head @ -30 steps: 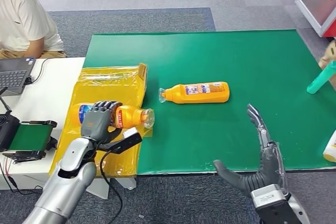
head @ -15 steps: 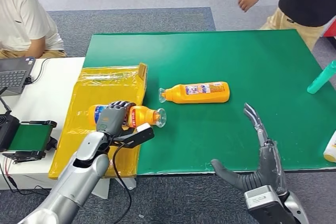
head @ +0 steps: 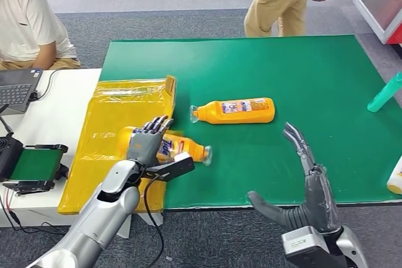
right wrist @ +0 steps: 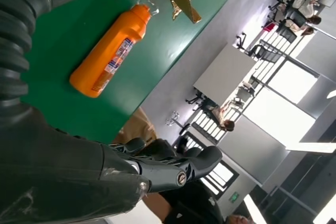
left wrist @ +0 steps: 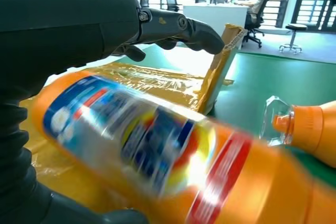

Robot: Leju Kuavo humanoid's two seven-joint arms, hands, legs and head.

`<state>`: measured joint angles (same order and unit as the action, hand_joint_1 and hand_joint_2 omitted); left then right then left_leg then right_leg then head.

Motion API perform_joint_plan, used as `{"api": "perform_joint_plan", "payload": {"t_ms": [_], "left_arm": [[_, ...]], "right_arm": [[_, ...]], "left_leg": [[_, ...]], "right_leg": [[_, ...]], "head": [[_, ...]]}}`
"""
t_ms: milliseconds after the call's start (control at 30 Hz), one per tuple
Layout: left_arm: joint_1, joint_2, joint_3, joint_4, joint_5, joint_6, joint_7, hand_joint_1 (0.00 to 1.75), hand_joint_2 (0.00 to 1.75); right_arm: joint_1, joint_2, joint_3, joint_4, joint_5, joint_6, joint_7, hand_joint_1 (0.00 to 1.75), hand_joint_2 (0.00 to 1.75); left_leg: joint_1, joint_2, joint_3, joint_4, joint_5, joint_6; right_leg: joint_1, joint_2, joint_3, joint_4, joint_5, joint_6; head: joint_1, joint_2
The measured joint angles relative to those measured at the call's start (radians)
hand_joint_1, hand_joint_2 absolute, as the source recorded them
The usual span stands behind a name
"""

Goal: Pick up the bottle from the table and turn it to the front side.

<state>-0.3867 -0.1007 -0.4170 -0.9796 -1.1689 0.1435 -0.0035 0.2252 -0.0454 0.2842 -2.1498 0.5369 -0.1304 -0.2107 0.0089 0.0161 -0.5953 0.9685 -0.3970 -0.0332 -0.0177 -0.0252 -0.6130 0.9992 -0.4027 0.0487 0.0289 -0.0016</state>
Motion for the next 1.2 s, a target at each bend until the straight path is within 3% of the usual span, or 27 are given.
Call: {"api": "perform_joint_plan", "payload": {"t_ms": [300,767,933,1200], "left_arm": [[-0.001,0.000,-0.013,0.000,0.024,-0.002,0.003,0.00,1.75],[0.012,0.001,-0.006,-0.014,0.119,0.008,-0.038,0.00,1.75],[0.096,0.000,0.037,-0.164,0.378,-0.054,-0.126,0.00,1.75],[0.276,-0.003,0.081,-0.488,0.735,-0.143,-0.174,0.00,1.75]], "right_arm": [[0.007,-0.034,0.001,-0.015,0.012,-0.007,-0.001,0.00,1.75],[0.021,-0.040,-0.012,-0.019,0.015,-0.008,-0.003,0.00,1.75],[0.027,-0.040,-0.017,-0.019,-0.001,-0.013,0.003,0.00,1.75],[0.066,-0.040,-0.035,-0.017,-0.076,-0.027,0.000,0.00,1.75]], "left_leg": [[0.000,0.000,0.000,0.000,0.000,0.000],[0.000,0.000,0.000,0.000,0.000,0.000],[0.000,0.000,0.000,0.000,0.000,0.000],[0.000,0.000,0.000,0.000,-0.002,0.002]], "right_leg": [[0.000,0.000,0.000,0.000,0.000,0.000],[0.000,0.000,0.000,0.000,0.000,0.000],[0.000,0.000,0.000,0.000,0.000,0.000],[0.000,0.000,0.000,0.000,-0.001,0.001]], "head": [[0.000,0.000],[0.000,0.000],[0.000,0.000],[0.000,0.000]]}}
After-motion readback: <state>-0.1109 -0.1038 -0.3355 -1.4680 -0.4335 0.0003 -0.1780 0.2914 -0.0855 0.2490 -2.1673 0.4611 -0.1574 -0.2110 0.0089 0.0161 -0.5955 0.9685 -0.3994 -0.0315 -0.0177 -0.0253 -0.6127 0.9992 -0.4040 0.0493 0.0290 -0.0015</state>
